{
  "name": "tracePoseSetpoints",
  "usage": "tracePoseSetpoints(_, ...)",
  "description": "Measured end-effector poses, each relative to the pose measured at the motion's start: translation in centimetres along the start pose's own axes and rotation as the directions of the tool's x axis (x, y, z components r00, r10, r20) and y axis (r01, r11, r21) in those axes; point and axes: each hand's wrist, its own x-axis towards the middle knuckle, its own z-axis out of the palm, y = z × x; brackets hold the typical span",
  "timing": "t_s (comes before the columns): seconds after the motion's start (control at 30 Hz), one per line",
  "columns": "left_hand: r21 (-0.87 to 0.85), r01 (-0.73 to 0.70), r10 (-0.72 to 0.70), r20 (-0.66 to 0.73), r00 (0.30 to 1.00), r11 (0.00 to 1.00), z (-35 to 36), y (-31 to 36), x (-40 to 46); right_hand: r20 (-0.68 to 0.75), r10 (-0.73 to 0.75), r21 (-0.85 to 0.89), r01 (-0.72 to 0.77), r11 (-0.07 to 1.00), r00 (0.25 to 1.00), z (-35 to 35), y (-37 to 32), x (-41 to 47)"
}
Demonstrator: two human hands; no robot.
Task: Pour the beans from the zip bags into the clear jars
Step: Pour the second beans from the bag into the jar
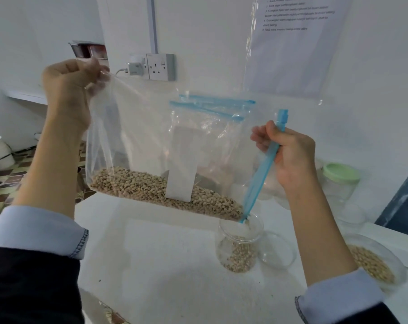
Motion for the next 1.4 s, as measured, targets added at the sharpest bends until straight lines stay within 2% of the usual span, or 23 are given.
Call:
tracePoseSetpoints(0.3, -0.017, -0.021, 0.021, 0.026, 0.999, 1.000, 0.1, 0.5, -0.1, 0.003, -0.015, -0.061, 0.015, 0.998, 1.000, 0.4, -0.3, 0.1)
tracePoseSetpoints(0.77, -0.031, -0.056, 0.057, 0.006, 0.998, 0.998, 0.1, 1.0, -0.3, -0.002, 0.012, -0.021, -0.012, 1.000, 1.000, 0.8, 0.2, 0.0)
tracePoseSetpoints(1.1, -0.083, -0.010, 0.011, 0.012, 1.000, 0.996, -0.2, 0.4, -0.2, -0.032, 0.004, -0.031, -0.005, 1.000, 0.999, 0.5, 1.0, 0.1)
tracePoseSetpoints(1.4, -0.054, -0.012, 0.013, 0.015, 1.000, 0.998, 0.5, 0.5, -0.3, -0.018, 0.014, -0.056, -0.015, 0.998, 1.000, 0.5, 0.9, 0.2)
